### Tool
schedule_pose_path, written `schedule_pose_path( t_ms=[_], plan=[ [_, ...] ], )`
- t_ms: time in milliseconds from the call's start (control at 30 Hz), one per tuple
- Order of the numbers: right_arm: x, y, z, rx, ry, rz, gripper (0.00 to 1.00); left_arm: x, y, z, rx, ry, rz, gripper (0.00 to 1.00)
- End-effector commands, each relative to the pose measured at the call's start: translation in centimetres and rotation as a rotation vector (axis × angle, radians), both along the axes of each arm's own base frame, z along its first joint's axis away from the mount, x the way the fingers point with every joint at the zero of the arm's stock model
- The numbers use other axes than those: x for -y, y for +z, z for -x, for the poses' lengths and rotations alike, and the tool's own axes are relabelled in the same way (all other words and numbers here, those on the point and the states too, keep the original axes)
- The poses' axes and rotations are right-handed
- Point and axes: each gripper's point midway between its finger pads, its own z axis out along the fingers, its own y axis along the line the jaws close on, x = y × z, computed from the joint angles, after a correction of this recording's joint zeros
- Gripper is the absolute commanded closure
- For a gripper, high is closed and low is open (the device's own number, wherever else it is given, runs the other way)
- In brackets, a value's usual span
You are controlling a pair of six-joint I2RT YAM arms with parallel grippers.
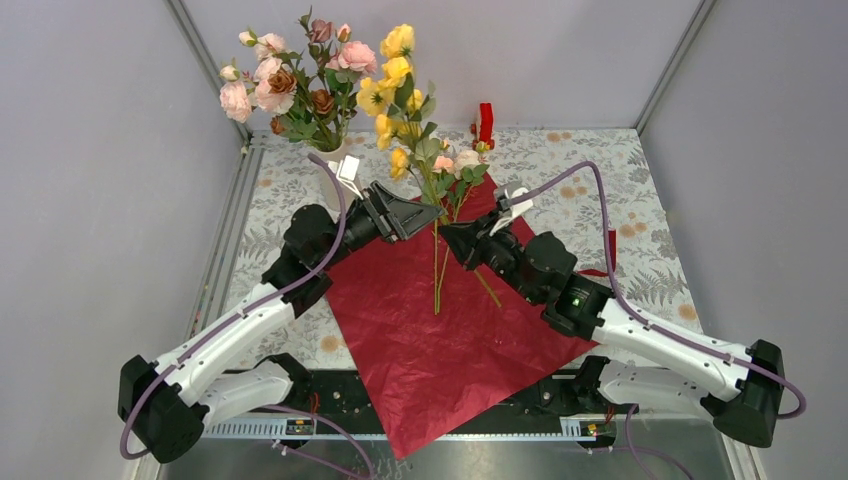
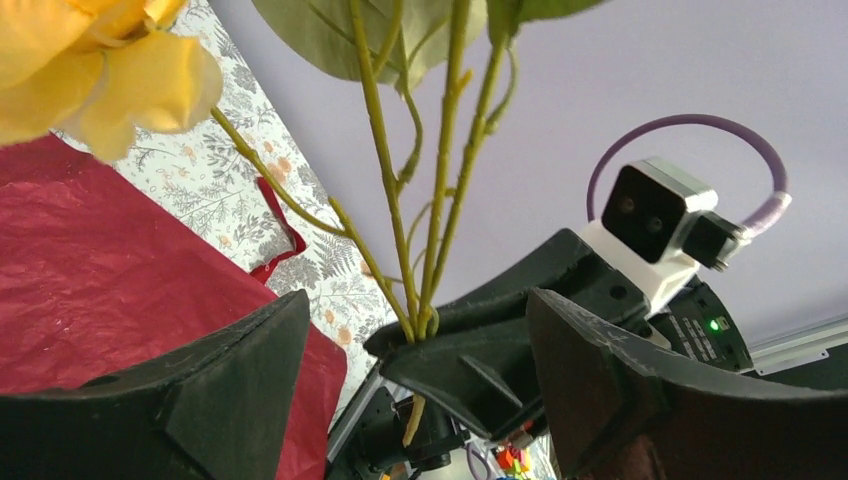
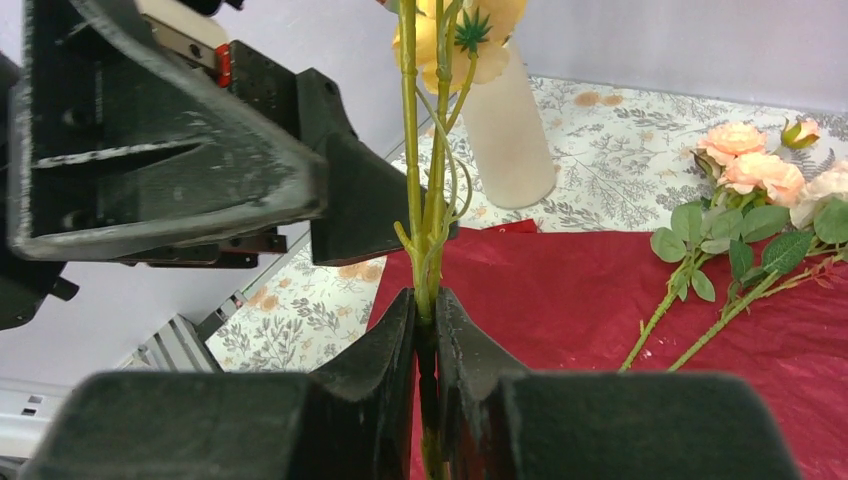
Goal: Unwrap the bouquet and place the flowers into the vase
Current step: Pick up the fake flower from the wrapping paper.
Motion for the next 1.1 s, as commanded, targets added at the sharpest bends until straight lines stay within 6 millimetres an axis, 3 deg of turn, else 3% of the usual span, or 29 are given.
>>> schedule_pose_path(
  t_ms=[0, 367, 600, 1067],
  plan=[
    [-0.1, 4.4, 0.0, 0.115, -0.042, -0.035, 1.00, 0.2, 3.3, -0.4, 0.068, 0.013, 0.094, 0.20],
    [-0.7, 3.2, 0.4, 0.118, -0.039, 0.049, 1.00, 0.1, 4.5, -1.3, 0.096, 0.056, 0.105, 0.46],
    [-0.9, 2.5, 0.5, 0.114, -0.031, 0.084, 1.00, -0.5, 5.9, -1.4, 0.138, 0.088, 0.112, 0.50],
    [-1.0, 2.0, 1.3, 0.130, 0.015, 0.128, 1.00, -1.1, 6.3, -1.8, 0.148, 0.125, 0.113, 0.62]
  ],
)
